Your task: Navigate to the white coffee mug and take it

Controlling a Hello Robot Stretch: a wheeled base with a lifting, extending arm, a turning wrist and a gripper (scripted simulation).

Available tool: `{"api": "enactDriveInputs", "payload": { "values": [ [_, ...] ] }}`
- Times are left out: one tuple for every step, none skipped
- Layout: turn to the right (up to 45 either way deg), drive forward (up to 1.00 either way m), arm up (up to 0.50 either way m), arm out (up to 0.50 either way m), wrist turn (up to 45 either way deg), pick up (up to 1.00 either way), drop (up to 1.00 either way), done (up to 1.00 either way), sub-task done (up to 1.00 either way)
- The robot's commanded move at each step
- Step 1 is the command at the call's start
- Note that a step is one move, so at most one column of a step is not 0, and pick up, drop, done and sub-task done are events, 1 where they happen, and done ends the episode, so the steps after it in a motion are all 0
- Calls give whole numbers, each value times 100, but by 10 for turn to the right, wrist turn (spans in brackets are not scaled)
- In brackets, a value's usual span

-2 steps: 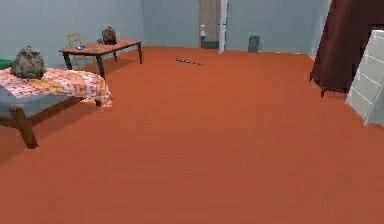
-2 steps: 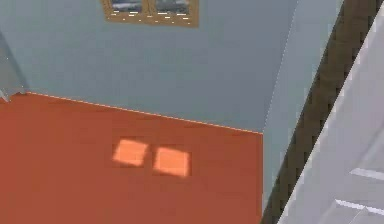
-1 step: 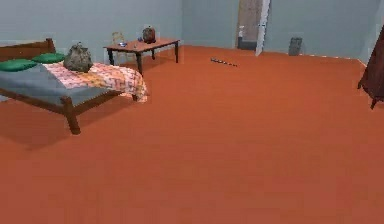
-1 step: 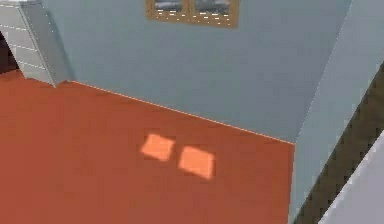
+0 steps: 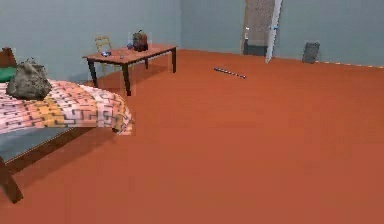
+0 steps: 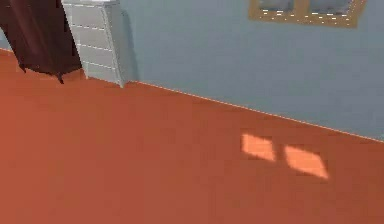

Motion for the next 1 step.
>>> {"api": "enactDriveInputs", "payload": {
  "values": [
    [0,100,0,0,0,0,0,0,0]
  ]
}}
